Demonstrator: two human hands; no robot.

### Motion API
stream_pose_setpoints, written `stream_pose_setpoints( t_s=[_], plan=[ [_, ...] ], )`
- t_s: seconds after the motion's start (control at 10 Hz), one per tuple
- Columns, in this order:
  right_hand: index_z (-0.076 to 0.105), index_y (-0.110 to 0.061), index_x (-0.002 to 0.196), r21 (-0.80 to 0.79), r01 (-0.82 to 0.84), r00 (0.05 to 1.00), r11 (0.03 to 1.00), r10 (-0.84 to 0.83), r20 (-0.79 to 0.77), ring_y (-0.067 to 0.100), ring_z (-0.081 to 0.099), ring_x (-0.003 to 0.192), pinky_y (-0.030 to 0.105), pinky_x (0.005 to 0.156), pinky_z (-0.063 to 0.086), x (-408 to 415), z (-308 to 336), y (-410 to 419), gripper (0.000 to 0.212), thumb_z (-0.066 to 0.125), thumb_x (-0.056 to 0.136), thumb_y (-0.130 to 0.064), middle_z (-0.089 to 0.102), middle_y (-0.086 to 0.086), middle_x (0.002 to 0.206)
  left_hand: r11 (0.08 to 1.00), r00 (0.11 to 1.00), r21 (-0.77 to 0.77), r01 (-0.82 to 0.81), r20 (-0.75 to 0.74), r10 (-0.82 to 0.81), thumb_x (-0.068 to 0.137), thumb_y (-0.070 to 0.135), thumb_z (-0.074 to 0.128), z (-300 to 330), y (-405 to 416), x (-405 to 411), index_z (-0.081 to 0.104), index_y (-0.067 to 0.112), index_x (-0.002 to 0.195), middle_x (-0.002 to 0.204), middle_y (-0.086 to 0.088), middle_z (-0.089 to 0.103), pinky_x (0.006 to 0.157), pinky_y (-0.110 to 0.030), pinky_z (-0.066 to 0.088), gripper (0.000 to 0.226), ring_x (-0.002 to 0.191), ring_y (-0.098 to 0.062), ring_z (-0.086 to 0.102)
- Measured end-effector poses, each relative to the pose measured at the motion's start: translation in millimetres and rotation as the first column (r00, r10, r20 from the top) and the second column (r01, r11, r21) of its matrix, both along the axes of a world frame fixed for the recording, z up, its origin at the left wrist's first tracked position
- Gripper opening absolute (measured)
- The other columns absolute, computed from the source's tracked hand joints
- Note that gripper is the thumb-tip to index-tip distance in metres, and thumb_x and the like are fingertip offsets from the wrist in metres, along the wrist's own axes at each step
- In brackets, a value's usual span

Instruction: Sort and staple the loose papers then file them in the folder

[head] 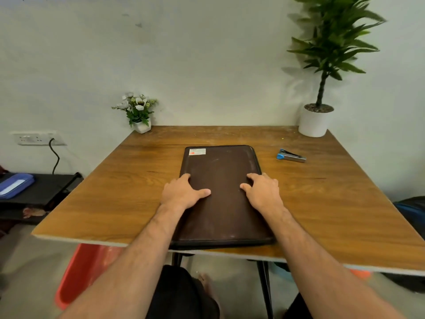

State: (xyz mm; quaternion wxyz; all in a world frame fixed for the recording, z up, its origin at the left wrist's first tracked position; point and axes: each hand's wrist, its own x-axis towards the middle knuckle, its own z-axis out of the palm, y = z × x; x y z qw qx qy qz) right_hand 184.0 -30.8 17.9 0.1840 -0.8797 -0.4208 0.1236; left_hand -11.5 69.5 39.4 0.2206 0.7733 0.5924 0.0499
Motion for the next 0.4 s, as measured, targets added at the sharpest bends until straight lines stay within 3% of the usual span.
stream_pose_setpoints(
  t_s=[0.2, 0.3, 0.4],
  plan=[
    [0.048, -0.026, 0.146, 0.074, 0.056, 0.993, 0.996, -0.063, 0.096, 0.034, 0.038, 0.138, 0.045, 0.11, 0.03, -4.2, -13.7, -42.1, 0.052, 0.044, 0.101, -0.051, 0.045, 0.017, 0.149, 0.994, 0.991, 0.065, 0.088, 0.095, -0.094, 0.085, 0.071, 0.063, -0.4, -43.0, -7.4, 0.036, 0.031, 0.156, 0.164, -0.009, 0.03, 0.117, -0.042, 0.036, 0.086, 0.146, -0.03, 0.037],
    [0.047, -0.027, 0.147, 0.044, 0.038, 0.997, 0.998, -0.041, 0.07, 0.034, 0.034, 0.141, 0.046, 0.113, 0.029, -13.6, -3.2, -48.2, 0.051, 0.045, 0.101, -0.051, 0.04, 0.017, 0.154, 0.994, 0.99, 0.08, 0.071, 0.114, -0.08, 0.083, 0.071, 0.064, -1.4, -42.8, -17.7, 0.042, 0.03, 0.151, 0.155, -0.006, 0.041, 0.111, -0.04, 0.04, 0.082, 0.139, -0.025, 0.044],
    [0.051, -0.026, 0.144, 0.123, 0.055, 0.991, 0.991, -0.069, 0.113, 0.036, 0.03, 0.14, 0.047, 0.113, 0.032, -24.6, 8.9, -57.6, 0.048, 0.05, 0.1, -0.047, 0.034, 0.013, 0.157, 0.978, 0.993, 0.205, 0.033, 0.103, -0.055, 0.086, 0.073, 0.058, 4.8, -44.8, -14.1, 0.043, 0.031, 0.15, 0.156, -0.007, 0.04, 0.113, -0.042, 0.038, 0.078, 0.143, -0.027, 0.038]
  ],
)
